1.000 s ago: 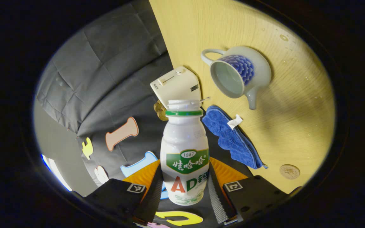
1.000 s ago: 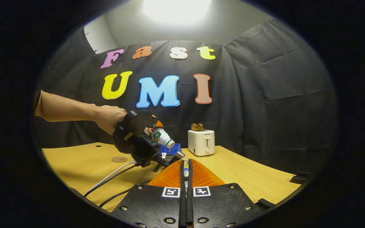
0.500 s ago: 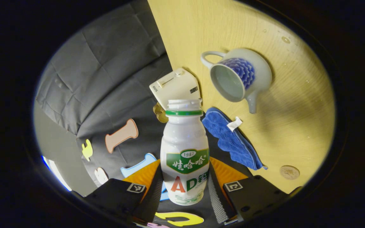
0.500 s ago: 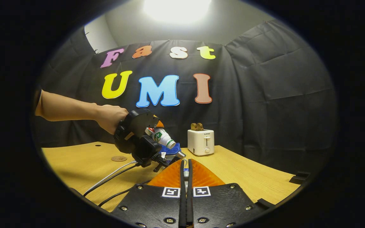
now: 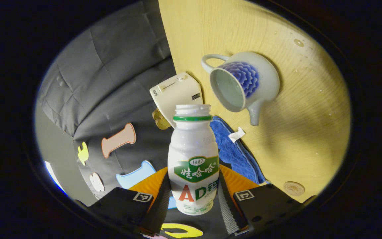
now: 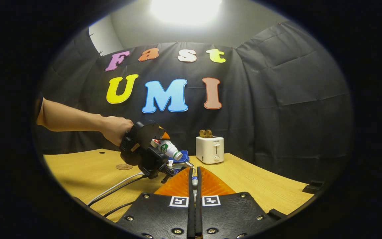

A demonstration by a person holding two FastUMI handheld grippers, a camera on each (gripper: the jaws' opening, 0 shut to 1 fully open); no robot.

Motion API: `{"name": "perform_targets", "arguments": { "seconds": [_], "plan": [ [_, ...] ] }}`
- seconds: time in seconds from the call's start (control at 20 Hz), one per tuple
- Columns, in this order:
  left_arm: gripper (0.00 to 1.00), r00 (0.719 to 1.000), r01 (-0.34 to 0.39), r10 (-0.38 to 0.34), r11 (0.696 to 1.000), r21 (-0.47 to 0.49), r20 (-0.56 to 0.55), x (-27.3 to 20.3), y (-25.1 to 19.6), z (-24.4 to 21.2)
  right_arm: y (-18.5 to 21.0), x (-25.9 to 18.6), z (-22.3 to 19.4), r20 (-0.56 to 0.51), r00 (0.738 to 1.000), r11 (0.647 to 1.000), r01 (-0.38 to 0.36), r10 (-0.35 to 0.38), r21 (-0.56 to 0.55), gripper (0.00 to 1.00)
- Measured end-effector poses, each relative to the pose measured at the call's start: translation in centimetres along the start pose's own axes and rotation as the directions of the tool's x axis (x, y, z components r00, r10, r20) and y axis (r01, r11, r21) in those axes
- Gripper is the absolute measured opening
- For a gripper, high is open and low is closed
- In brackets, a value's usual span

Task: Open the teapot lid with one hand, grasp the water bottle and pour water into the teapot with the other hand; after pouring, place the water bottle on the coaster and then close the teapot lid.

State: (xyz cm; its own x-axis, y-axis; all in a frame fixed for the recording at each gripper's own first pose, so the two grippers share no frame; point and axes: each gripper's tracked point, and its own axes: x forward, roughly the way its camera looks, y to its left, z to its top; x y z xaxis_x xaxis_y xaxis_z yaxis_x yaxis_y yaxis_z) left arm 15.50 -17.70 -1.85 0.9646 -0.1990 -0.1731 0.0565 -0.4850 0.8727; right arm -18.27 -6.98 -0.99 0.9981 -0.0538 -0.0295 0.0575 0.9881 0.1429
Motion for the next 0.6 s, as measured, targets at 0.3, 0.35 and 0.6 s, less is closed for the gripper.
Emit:
{"name": "perform_targets", "arguments": {
  "seconds": [0.3, 0.35, 0.6],
  "plan": [
    [0.70, 0.998, -0.023, 0.030, 0.993, -0.117, 0.058, -0.2, -0.5, 1.6, 0.2, 0.0, 0.5, 0.010, 1.000, 1.000, 0.005, -0.005, -0.014, 0.01],
    [0.75, 0.997, -0.015, 0.026, 0.988, -0.155, 0.066, -0.3, -0.6, 1.8, 0.2, -0.1, 0.7, 0.013, 1.000, 1.000, 0.005, -0.005, -0.016, 0.01],
    [0.81, 0.995, 0.023, 0.020, 0.909, -0.416, 0.101, -1.0, -2.3, 2.4, -0.3, 0.2, 0.9, 0.020, 1.000, 1.000, 0.016, -0.016, -0.020, 0.01]
  ]
}}
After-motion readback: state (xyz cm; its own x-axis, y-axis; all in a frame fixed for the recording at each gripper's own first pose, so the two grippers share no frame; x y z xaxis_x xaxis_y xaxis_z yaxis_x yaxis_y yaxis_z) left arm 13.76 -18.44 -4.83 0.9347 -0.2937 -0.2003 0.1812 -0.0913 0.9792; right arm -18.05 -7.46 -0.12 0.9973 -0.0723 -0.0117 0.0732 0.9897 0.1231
